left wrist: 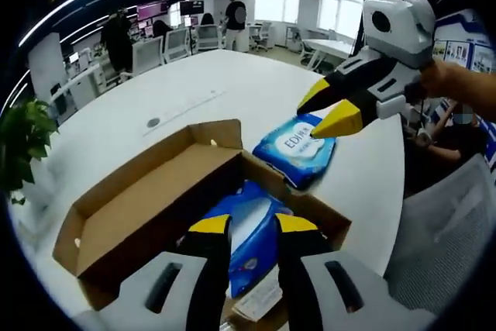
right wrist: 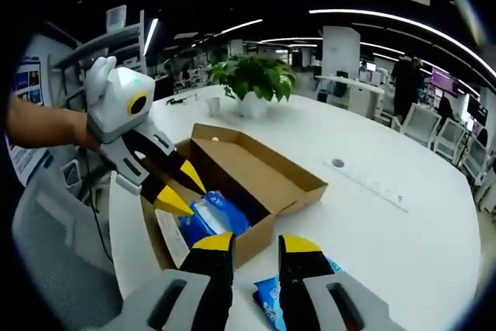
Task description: Operate the shoe box by opening the lid, removing the specified soft item, and placing it in the target area until the item is outside and the box remains undamaged.
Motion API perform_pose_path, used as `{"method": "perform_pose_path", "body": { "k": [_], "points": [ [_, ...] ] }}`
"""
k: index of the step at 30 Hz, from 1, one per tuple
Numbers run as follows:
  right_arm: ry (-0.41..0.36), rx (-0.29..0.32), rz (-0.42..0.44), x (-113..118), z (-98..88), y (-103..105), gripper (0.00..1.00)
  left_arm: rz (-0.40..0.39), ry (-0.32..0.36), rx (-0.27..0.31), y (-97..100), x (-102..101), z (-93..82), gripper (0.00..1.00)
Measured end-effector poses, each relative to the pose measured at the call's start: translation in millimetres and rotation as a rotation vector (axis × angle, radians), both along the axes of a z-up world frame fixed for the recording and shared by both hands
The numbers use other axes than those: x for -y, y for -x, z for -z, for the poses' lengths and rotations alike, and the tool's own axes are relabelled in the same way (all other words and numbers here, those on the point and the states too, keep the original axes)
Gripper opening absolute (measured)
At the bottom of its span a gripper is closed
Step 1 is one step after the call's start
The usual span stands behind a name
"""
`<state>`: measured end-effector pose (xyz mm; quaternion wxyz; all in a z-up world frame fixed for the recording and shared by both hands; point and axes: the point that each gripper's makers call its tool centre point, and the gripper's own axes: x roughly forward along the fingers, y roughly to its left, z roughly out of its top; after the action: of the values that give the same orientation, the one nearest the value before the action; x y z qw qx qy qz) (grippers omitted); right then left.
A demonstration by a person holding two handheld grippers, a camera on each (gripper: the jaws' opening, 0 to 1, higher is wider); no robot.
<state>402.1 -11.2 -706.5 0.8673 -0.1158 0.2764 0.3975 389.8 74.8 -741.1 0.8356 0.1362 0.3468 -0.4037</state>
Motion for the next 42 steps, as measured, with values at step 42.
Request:
{"method": "perform_pose_path", "body": {
  "k": [42],
  "points": [
    [0.241, 0.067, -0.263, -71.9, 56.4, -12.7, 0.11, 0.188, -0.086, -0.043, 3.9, -3.2, 41.4, 0.14]
  ]
}}
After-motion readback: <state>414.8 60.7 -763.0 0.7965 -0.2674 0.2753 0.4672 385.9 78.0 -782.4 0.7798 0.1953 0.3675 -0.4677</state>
